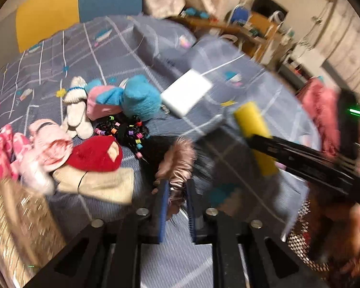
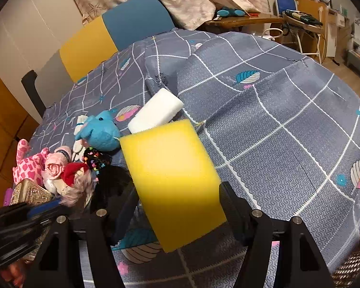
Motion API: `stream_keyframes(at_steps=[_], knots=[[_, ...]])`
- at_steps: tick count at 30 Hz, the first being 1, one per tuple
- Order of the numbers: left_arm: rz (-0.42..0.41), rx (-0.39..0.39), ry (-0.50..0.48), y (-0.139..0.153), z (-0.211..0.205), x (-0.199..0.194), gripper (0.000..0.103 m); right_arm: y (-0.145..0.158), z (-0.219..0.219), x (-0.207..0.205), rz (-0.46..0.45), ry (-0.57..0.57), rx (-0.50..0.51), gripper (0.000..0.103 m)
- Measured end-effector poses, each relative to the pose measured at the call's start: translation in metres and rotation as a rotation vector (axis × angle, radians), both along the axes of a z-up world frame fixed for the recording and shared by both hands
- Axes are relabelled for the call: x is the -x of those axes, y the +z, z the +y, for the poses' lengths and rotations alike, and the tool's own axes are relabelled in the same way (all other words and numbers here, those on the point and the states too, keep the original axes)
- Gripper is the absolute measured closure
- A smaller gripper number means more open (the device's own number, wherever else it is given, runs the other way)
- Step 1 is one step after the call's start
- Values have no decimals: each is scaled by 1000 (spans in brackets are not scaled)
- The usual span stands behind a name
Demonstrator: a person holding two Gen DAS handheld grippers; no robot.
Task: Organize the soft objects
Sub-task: 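Grasp the pink satin scrunchie with the left tool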
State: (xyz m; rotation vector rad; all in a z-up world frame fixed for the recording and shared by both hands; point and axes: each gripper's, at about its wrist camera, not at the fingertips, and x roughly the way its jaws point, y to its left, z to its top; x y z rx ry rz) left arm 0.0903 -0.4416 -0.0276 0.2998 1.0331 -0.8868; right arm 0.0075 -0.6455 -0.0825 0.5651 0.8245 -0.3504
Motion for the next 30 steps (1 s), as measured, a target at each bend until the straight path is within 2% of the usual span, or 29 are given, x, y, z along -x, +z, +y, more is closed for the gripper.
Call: stream_keyframes(at_steps=[6, 11, 17, 20, 24, 25, 26, 28, 30], knots=[[57, 129, 15, 26, 64, 23, 91, 0, 13, 0, 11, 26, 78, 34], [105, 233, 45, 45, 113, 31, 91, 5, 41, 2, -12, 67, 138, 34], [107, 347, 98, 71, 171, 24, 91, -4, 74, 15, -37, 52, 69, 34], [100, 375, 133, 76, 191, 17, 91, -5, 85, 18, -39, 44, 41, 34], [106, 371, 128, 73, 198, 16, 93, -2, 95, 20, -31, 35, 44, 34], [116, 371, 123, 71, 195, 17, 90, 0, 95, 22, -35, 29, 40, 34], [129, 364, 105, 67, 188, 19, 82, 1, 94, 23, -38, 22, 36, 35], [146, 317, 57, 59, 167, 27, 72, 4, 91, 29, -30, 12, 41, 34], [157, 267, -10, 48, 139, 40, 67, 7, 86, 36, -22, 4, 61, 34]])
